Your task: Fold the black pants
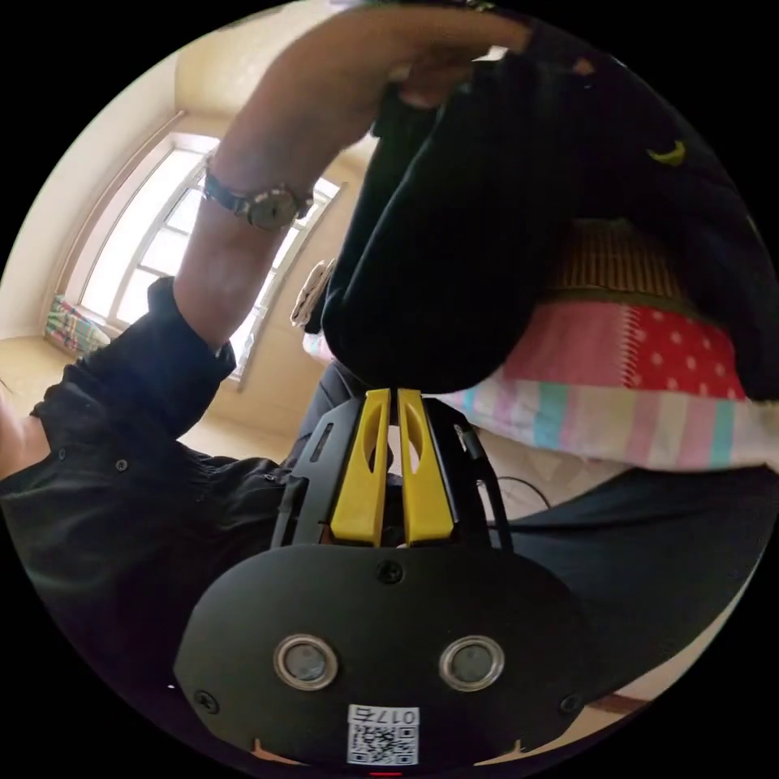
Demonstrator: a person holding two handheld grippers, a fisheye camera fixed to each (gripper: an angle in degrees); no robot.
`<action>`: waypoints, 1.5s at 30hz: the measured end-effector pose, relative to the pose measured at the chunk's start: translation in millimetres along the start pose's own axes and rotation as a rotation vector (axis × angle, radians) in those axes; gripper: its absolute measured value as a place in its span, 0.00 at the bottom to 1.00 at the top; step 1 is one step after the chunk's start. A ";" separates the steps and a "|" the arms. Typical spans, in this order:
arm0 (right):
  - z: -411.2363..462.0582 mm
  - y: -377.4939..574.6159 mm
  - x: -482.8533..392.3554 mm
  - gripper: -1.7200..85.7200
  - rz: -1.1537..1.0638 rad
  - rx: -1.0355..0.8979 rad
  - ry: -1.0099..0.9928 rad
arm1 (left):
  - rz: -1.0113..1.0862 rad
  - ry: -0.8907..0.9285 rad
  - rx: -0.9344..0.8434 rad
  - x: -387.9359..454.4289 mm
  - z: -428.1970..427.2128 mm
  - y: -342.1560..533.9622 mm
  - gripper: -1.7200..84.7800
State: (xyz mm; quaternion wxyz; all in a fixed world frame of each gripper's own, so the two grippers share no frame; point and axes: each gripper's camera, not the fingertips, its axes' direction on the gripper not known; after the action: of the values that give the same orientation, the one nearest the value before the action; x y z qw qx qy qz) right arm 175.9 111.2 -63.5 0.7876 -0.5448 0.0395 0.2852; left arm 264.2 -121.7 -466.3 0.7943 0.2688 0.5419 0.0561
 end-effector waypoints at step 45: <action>29.0 -87.0 -146.1 0.05 0.030 0.980 0.503 | -0.794 0.822 1.365 -240.2 -194.2 450.4 0.02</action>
State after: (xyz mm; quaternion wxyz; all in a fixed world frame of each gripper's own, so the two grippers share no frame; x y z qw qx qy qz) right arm 89.7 56.2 75.4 0.9112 -0.1649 0.3624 0.1057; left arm 84.6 240.6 -99.1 0.1647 0.4346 0.7526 -0.4665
